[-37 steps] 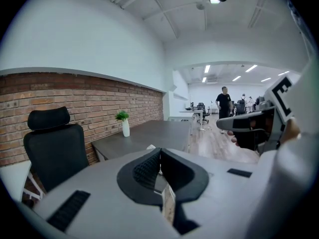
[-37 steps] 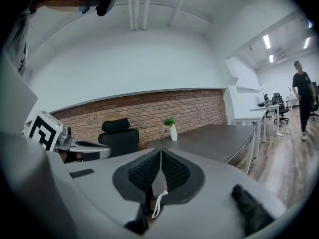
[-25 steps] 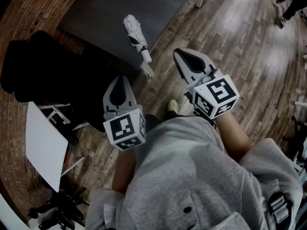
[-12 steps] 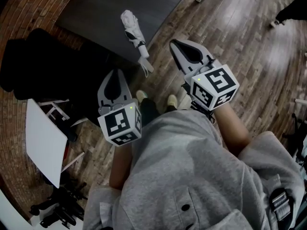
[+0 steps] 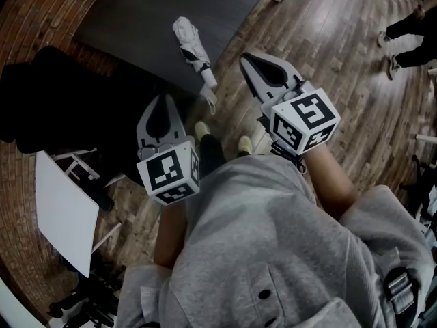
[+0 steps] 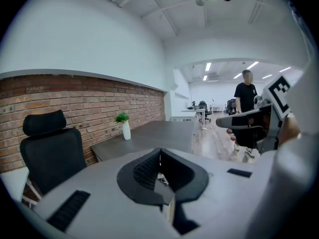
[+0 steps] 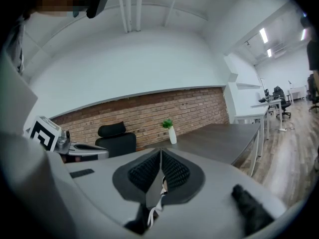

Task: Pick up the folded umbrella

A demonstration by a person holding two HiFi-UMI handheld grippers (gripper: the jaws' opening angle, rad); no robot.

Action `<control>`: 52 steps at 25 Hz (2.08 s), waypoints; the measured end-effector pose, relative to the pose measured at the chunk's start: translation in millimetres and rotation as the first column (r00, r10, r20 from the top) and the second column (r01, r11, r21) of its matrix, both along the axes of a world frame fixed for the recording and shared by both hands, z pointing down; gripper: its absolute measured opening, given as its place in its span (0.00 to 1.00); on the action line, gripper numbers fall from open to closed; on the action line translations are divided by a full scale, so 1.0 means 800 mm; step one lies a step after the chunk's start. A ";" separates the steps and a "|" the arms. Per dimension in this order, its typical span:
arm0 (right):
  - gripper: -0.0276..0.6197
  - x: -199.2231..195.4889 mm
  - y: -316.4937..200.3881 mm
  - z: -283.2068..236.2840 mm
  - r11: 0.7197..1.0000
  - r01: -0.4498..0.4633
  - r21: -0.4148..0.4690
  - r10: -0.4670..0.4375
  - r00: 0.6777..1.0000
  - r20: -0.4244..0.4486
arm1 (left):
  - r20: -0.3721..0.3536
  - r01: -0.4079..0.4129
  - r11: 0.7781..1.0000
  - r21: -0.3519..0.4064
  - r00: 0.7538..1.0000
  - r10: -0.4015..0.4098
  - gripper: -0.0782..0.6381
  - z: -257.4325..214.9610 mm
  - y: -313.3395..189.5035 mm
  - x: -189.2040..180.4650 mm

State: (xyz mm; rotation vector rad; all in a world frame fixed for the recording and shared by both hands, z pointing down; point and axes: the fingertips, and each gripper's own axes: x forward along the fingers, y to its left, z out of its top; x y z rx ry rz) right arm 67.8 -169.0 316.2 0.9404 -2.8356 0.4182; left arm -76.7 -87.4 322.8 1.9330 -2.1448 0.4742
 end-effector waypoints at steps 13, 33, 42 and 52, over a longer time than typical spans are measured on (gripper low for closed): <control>0.08 -0.073 -0.035 0.007 0.999 -0.035 -0.007 0.034 0.997 -0.066 | -0.063 -0.039 0.999 -0.012 0.997 0.038 0.13 0.018 -0.049 -0.078; 0.19 -0.153 -0.073 0.050 0.995 -0.069 -0.067 0.058 0.986 -0.158 | -0.103 -0.078 0.997 -0.026 0.992 0.075 0.13 0.040 -0.099 -0.167; 0.28 -0.166 -0.098 0.097 0.988 -0.111 -0.109 0.083 0.969 -0.233 | -0.109 -0.106 0.993 -0.044 0.989 0.100 0.13 0.051 -0.119 -0.188; 0.29 -0.169 -0.107 0.142 0.978 -0.112 -0.174 0.057 0.954 -0.293 | -0.130 -0.127 0.989 -0.074 0.985 0.117 0.13 0.068 -0.136 -0.192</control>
